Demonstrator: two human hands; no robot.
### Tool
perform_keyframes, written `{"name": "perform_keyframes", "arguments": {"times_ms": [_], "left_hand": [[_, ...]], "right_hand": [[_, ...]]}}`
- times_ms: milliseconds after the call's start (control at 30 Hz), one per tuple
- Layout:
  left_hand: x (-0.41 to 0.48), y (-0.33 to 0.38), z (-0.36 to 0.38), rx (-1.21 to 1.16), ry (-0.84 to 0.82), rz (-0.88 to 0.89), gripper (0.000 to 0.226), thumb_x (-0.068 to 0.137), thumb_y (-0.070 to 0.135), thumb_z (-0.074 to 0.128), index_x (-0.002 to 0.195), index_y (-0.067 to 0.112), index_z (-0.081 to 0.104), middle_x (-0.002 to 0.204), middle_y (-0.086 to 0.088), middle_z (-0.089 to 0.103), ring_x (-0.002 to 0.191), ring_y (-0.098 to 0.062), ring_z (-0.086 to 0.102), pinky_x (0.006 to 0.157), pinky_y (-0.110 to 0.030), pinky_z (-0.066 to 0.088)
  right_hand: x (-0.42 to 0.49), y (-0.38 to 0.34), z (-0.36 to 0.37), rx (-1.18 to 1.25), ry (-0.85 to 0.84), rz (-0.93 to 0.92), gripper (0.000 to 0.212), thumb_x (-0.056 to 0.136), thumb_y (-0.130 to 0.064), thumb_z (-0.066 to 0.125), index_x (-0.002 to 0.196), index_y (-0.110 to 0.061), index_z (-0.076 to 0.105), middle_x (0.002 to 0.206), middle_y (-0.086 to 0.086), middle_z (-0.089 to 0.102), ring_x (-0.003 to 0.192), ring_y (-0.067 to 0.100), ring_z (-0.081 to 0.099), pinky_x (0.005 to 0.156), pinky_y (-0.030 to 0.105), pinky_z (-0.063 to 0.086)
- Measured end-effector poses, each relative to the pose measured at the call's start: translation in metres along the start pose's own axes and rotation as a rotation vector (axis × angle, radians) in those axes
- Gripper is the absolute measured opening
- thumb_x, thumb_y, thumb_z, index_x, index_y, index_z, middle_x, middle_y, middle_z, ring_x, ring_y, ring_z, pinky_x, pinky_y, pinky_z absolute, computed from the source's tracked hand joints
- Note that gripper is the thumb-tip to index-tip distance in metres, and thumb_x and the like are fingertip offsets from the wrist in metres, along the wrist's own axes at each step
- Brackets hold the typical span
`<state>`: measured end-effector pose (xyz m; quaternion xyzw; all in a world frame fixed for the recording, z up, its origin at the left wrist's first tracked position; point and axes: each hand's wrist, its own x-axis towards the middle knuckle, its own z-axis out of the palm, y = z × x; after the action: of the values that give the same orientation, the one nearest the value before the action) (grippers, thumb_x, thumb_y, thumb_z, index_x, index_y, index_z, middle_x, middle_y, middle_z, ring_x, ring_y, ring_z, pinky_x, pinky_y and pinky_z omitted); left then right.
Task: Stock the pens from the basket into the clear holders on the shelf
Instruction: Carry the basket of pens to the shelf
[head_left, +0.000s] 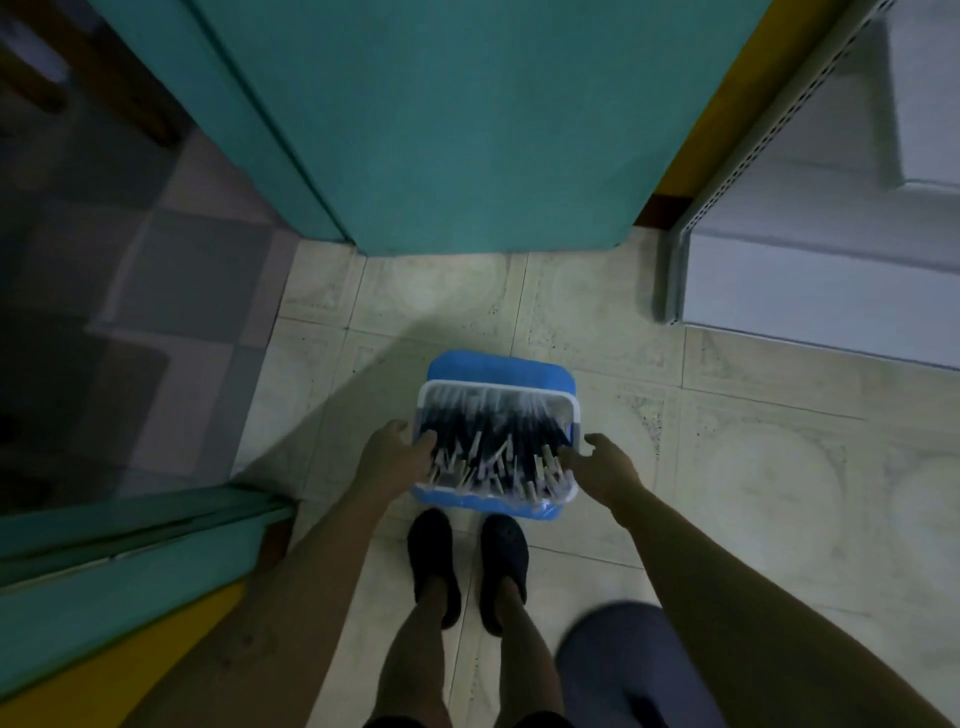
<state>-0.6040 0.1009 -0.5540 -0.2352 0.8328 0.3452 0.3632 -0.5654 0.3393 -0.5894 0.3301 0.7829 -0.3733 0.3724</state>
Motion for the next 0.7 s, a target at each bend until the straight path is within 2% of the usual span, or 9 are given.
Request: {"name": "perform_keyframes", "arguments": {"times_ms": [133, 200, 267, 367, 467, 567, 700], "left_hand": [[0.055, -0.016, 0.017, -0.146, -0.007, -0.15, 0.064, 0.095, 0.043, 0.052, 0.146, 0.008, 0.034, 0.149, -0.013, 0.038, 0.13, -0.03, 0.045, 0.104, -0.038, 0.039], [0.076, -0.027, 0.026, -0.23, -0.062, -0.232, 0.049, 0.095, 0.043, 0.051, 0.126, 0.005, 0.054, 0.135, -0.017, 0.054, 0.116, -0.031, 0.056, 0.1, -0.038, 0.045], [0.089, -0.034, 0.031, -0.3, -0.09, -0.259, 0.039, 0.096, 0.041, 0.05, 0.105, 0.004, 0.062, 0.117, -0.018, 0.064, 0.098, -0.029, 0.061, 0.085, -0.033, 0.046], [0.1, -0.042, 0.035, -0.427, -0.11, -0.29, 0.037, 0.097, 0.035, 0.051, 0.112, 0.003, 0.062, 0.106, -0.01, 0.066, 0.082, -0.021, 0.061, 0.071, -0.025, 0.045], [0.098, -0.036, 0.031, -0.604, -0.16, -0.337, 0.025, 0.098, 0.032, 0.052, 0.112, 0.012, 0.059, 0.091, 0.001, 0.064, 0.072, -0.011, 0.058, 0.051, -0.022, 0.046], [0.094, -0.031, 0.024, -0.655, -0.218, -0.362, 0.036, 0.094, 0.037, 0.057, 0.117, 0.01, 0.061, 0.089, 0.001, 0.064, 0.074, -0.013, 0.06, 0.056, -0.027, 0.047], [0.085, -0.03, 0.006, -0.659, -0.218, -0.35, 0.041, 0.094, 0.04, 0.057, 0.12, 0.009, 0.06, 0.097, -0.003, 0.065, 0.076, -0.014, 0.061, 0.053, -0.026, 0.048]], "right_hand": [[0.036, 0.009, 0.02, 0.19, 0.018, 0.09, 0.058, 0.096, -0.037, 0.054, 0.143, -0.007, 0.037, 0.135, 0.015, 0.053, 0.116, 0.028, 0.053, 0.085, 0.031, 0.041], [0.05, 0.016, 0.03, 0.253, 0.015, 0.135, 0.051, 0.097, -0.036, 0.051, 0.138, -0.006, 0.044, 0.128, 0.014, 0.058, 0.107, 0.026, 0.056, 0.087, 0.033, 0.044], [0.064, 0.023, 0.039, 0.31, 0.018, 0.168, 0.04, 0.098, -0.035, 0.047, 0.123, -0.006, 0.057, 0.116, 0.014, 0.065, 0.101, 0.027, 0.06, 0.092, 0.041, 0.05], [0.076, 0.027, 0.042, 0.428, 0.026, 0.211, 0.031, 0.099, -0.031, 0.046, 0.104, -0.006, 0.063, 0.103, 0.015, 0.067, 0.098, 0.031, 0.063, 0.095, 0.048, 0.051], [0.08, 0.027, 0.039, 0.503, 0.037, 0.245, 0.03, 0.097, -0.031, 0.052, 0.095, -0.004, 0.064, 0.099, 0.017, 0.068, 0.097, 0.033, 0.064, 0.095, 0.049, 0.051], [0.072, 0.019, 0.036, 0.534, 0.034, 0.264, 0.035, 0.095, -0.038, 0.057, 0.089, -0.004, 0.063, 0.092, 0.013, 0.068, 0.089, 0.027, 0.064, 0.088, 0.041, 0.053], [0.049, 0.006, 0.03, 0.515, 0.078, 0.254, 0.033, 0.092, -0.034, 0.061, 0.091, -0.001, 0.064, 0.098, 0.018, 0.069, 0.096, 0.031, 0.065, 0.093, 0.045, 0.053]]}}
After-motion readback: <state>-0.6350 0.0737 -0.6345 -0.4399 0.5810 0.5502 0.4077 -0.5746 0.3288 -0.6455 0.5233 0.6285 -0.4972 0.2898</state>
